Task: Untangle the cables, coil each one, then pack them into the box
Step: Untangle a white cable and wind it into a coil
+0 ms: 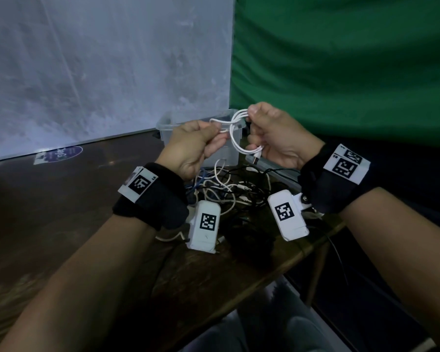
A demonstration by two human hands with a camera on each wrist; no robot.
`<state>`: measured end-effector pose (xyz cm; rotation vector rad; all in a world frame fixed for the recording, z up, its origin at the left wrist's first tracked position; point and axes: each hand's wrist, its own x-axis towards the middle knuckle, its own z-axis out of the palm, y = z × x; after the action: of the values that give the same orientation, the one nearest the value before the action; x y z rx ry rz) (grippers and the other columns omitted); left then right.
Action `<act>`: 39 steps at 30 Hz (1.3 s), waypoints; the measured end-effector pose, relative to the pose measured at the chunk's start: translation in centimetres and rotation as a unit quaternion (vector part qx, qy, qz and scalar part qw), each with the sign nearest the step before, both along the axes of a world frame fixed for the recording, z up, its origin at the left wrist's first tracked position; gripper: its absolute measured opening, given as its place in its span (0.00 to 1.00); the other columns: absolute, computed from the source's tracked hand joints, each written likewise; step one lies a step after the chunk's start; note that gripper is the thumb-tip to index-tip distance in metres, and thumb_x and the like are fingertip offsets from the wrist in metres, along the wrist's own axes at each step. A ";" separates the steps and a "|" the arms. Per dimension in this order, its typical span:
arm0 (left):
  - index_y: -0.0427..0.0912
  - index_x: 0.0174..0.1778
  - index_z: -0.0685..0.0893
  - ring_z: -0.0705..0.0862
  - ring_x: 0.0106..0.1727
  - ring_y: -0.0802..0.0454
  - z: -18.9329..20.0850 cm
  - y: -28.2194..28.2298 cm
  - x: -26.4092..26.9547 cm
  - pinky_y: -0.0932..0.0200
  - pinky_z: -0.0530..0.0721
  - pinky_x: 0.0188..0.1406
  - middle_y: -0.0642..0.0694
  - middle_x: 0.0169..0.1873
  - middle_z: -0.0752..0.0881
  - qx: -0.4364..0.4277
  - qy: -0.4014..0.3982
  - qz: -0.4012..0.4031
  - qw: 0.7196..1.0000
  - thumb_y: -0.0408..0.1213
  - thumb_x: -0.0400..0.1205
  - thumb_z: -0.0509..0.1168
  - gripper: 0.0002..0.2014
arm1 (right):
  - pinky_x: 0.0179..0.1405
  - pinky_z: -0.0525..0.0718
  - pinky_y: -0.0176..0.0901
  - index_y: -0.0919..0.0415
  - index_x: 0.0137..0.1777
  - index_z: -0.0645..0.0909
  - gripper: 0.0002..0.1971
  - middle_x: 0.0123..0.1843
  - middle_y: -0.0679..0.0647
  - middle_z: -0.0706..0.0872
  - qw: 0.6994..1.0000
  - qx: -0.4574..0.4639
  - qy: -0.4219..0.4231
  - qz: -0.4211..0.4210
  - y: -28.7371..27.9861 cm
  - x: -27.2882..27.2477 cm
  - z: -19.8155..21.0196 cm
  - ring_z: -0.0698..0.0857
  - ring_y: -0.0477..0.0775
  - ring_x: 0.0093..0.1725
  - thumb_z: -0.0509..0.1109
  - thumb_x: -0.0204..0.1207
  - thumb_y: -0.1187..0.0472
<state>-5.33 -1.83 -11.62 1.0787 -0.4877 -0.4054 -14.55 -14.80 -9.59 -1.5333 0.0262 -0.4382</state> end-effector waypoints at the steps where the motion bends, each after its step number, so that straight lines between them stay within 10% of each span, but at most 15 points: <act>1: 0.30 0.42 0.80 0.89 0.31 0.57 0.0 -0.1 -0.2 0.65 0.89 0.37 0.43 0.28 0.89 -0.004 0.008 -0.018 1.000 0.24 0.83 0.60 0.06 | 0.23 0.72 0.37 0.57 0.40 0.69 0.13 0.22 0.46 0.65 1.000 0.005 0.001 0.000 0.1 0.1 -0.1 0.62 0.43 0.20 0.54 0.87 0.59; 13: 0.48 0.44 0.84 0.86 0.39 0.63 0.8 0.8 -1.8 0.62 0.72 0.43 0.54 0.39 0.89 0.166 -0.038 -0.164 0.972 0.49 0.85 0.57 0.13 | 0.24 0.73 0.37 0.57 0.38 0.67 0.14 0.17 0.43 0.72 0.998 0.025 -0.017 -0.057 1.0 0.6 0.0 0.70 0.40 0.15 0.51 0.88 0.59; 25: 0.40 0.47 0.75 0.87 0.28 0.56 0.2 0.7 -2.1 0.65 0.87 0.29 0.48 0.27 0.87 0.189 -0.069 -0.182 0.962 0.22 0.78 0.64 0.10 | 0.22 0.66 0.35 0.56 0.37 0.67 0.15 0.27 0.49 0.65 0.992 -0.009 -0.035 -0.117 0.3 1.0 -0.1 0.64 0.41 0.19 0.52 0.88 0.57; 33: 0.41 0.34 0.81 0.73 0.20 0.59 -0.4 0.8 -1.0 0.71 0.70 0.17 0.46 0.23 0.79 0.341 -0.211 -0.147 0.904 0.22 0.74 0.70 0.10 | 0.28 0.69 0.42 0.55 0.38 0.67 0.14 0.26 0.49 0.64 0.995 -0.031 -0.035 -0.088 0.4 1.3 -1.0 0.64 0.41 0.18 0.53 0.88 0.58; 39: 0.37 0.30 0.75 0.82 0.28 0.46 -1.0 0.2 -0.6 0.54 0.85 0.35 0.36 0.28 0.82 0.264 -0.193 0.006 0.945 0.19 0.73 0.70 0.13 | 0.29 0.79 0.41 0.57 0.40 0.68 0.13 0.21 0.45 0.68 0.995 0.090 -0.050 0.000 0.8 1.2 -0.5 0.66 0.44 0.22 0.52 0.88 0.60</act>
<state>-5.98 -1.68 -12.60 1.6971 -0.7431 -0.3181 -13.39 -13.96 -10.13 -1.3324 -0.0107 -0.4990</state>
